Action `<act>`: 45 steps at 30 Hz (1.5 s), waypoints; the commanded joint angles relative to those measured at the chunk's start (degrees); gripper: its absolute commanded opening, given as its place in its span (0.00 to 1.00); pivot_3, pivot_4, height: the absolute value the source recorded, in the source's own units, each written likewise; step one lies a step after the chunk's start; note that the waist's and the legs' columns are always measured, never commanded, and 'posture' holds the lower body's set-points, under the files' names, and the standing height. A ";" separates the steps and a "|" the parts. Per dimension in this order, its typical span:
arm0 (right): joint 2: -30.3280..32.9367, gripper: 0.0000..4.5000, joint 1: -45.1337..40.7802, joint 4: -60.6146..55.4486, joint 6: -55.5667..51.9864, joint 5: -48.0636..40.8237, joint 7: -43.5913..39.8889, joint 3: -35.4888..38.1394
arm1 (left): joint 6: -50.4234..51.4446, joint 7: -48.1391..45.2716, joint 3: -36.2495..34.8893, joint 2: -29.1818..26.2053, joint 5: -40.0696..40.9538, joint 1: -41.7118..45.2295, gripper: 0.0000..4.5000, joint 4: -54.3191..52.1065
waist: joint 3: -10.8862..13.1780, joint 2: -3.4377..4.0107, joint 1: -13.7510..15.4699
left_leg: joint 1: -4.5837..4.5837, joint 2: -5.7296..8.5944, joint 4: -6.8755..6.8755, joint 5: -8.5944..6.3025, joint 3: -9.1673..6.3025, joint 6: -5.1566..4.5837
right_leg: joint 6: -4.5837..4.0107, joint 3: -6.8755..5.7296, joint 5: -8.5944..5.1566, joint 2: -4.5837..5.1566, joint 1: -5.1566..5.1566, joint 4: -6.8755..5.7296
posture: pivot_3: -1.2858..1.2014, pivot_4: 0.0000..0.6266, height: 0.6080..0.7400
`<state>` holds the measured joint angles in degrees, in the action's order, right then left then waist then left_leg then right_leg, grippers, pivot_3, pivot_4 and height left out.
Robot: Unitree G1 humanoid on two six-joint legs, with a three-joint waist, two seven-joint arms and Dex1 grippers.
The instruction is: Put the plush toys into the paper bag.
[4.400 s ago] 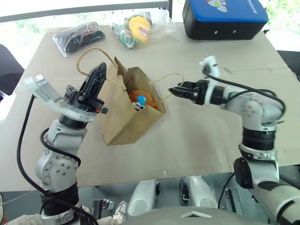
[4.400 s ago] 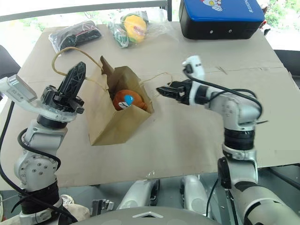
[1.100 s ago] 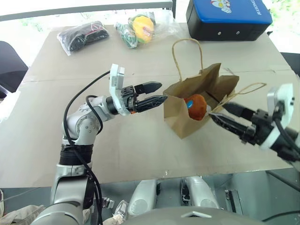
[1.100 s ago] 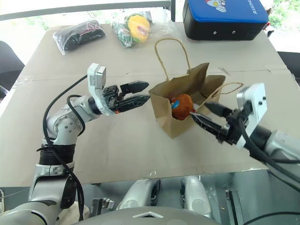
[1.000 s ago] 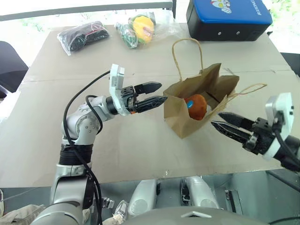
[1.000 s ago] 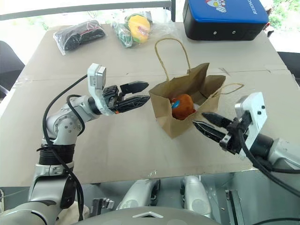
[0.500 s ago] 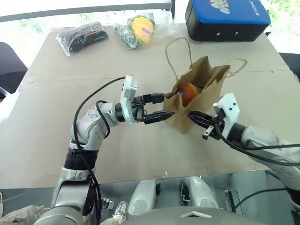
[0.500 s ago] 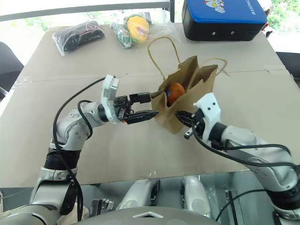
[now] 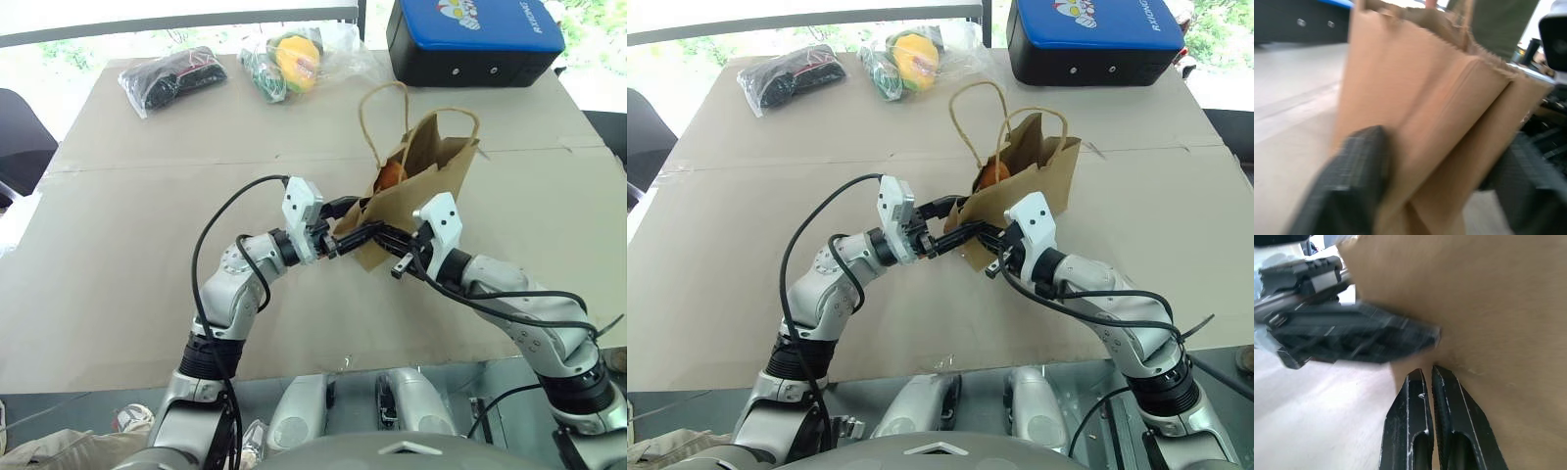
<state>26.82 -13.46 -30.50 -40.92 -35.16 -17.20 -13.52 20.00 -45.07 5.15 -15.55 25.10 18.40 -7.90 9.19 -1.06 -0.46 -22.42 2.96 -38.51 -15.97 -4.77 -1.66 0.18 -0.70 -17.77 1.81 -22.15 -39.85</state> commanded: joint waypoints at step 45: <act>25.06 0.58 18.70 2.87 14.14 -0.11 -37.56 39.01 | 12.12 -15.79 -35.66 -27.37 12.88 -21.94 0.63 -6.87 | 0.08 0.04 0.99 | -0.15 0.02 -0.13 -0.05 -0.22 -0.07 | 0.00 -0.13 0.00 0.10 -0.02 0.03 | 0.52 0.24 1.00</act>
<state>50.59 2.87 -28.44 -28.33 -34.86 -51.59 20.33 32.06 -63.09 -26.71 -43.88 37.97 1.47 -8.96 9.27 -1.02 0.53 -22.46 3.00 -38.64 -16.05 -4.92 -1.77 0.18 -0.79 -17.77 1.94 -22.04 -39.77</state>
